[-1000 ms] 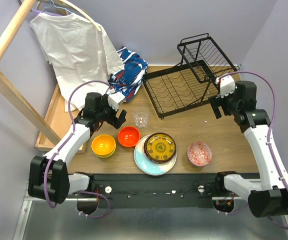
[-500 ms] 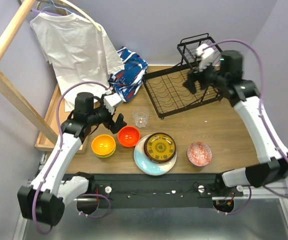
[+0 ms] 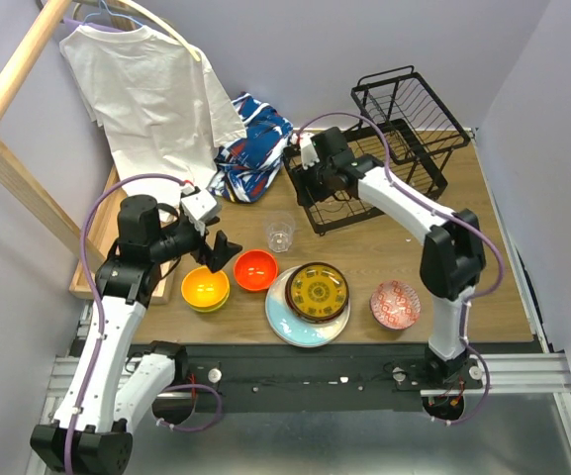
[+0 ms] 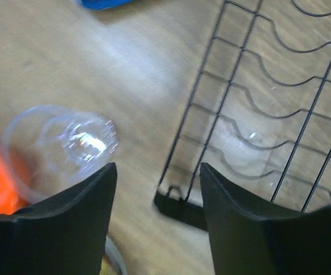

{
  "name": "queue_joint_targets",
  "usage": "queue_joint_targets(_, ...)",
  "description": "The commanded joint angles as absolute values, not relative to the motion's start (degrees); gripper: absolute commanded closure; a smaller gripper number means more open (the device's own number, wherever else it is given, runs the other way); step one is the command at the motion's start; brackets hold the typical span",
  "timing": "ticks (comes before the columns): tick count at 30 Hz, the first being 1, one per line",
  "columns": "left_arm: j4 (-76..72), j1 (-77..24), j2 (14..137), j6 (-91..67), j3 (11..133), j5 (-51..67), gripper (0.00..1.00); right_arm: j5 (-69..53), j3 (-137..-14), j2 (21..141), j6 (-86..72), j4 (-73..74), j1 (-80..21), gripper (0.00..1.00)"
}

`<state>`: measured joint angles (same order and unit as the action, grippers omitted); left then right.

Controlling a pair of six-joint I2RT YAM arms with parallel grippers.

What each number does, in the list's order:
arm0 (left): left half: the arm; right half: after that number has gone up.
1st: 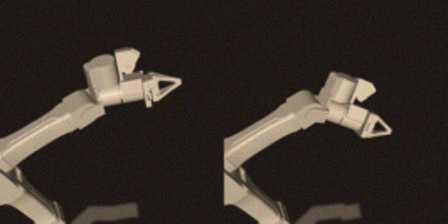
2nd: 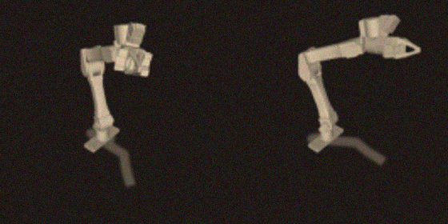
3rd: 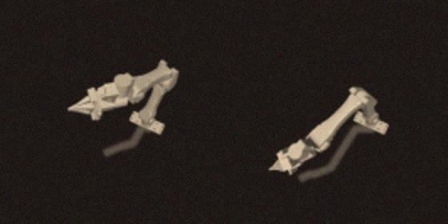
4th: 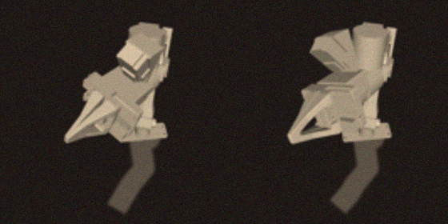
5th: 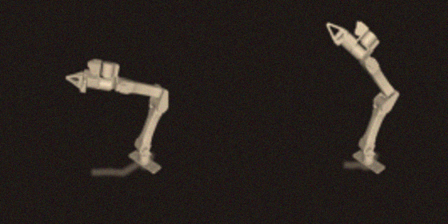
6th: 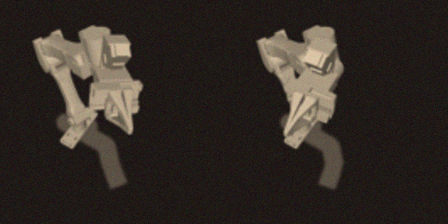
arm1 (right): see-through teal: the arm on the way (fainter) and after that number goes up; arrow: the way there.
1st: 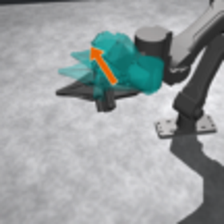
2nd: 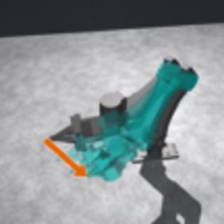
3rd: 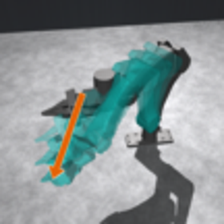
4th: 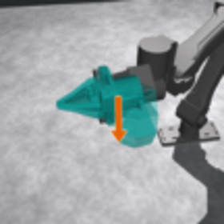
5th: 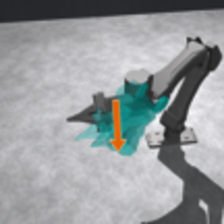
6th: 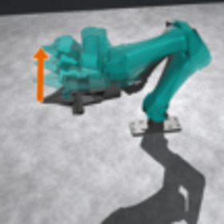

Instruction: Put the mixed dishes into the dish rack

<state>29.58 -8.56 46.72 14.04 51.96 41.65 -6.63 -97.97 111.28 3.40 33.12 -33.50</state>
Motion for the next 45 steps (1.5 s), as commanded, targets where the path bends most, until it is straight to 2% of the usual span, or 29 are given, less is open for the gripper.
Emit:
queue_joint_targets(1, 31.56, -7.03, 44.65, 11.26, 50.98, 45.00, 0.06, 1.14, -106.69, 117.41, 2.28, 32.78, -33.13, 0.36)
queue_joint_targets(3, 29.10, -5.46, 44.47, 6.00, 49.49, 41.84, 0.04, 1.05, -108.71, 120.75, 1.85, 33.57, -33.13, 0.36)
queue_joint_targets(8, 25.32, -2.73, 43.68, 0.45, 47.11, 44.03, 0.04, 0.97, -111.36, 124.71, 1.32, 34.54, -33.14, 0.41)
queue_joint_targets(13, 24.79, -1.58, 44.12, 0.18, 46.67, 43.87, 0.04, 1.76, -111.01, 127.52, 1.67, 34.72, -33.13, 0.47)
queue_joint_targets(15, 24.44, -1.58, 44.73, 0.18, 46.32, 43.51, 0.04, 1.06, -111.53, 128.32, 2.63, 35.07, -33.13, 0.53)
queue_joint_targets(17, 23.82, -1.58, 44.91, 0.26, 46.06, 43.59, 0.04, 1.05, -111.53, 128.93, 3.43, 35.33, -33.13, 0.56)
queue_joint_targets(20, 23.47, -1.58, 45.18, 0.26, 45.62, 44.03, 0.04, 0.96, -113.20, 129.73, 5.97, 37.61, -33.13, 0.73)
queue_joint_targets(21, 23.55, -1.58, 45.18, 0.18, 45.44, 44.21, 0.04, 0.97, -112.86, 129.29, 6.67, 38.05, -33.13, 0.86)
queue_joint_targets(24, 23.99, -1.67, 45.09, 1.14, 44.74, 45.26, 0.04, 1.14, -110.66, 126.57, 10.36, 40.16, -33.05, 0.99)
queue_joint_targets(37, 20.48, -2.46, 46.67, 4.83, 41.48, 48.34, 0.04, -4.22, -81.84, 103.91, 33.19, 47.20, -31.29, 0.99)
queue_joint_targets(41, 18.72, -2.81, 47.90, 4.83, 41.13, 48.43, 0.04, -6.06, -72.53, 99.68, 41.64, 45.88, -27.08, 0.99)
queue_joint_targets(45, 18.46, -2.90, 48.08, 5.36, 40.87, 48.60, 0.05, -8.69, -69.17, 98.53, 51.58, 45.44, -22.60, 0.99)
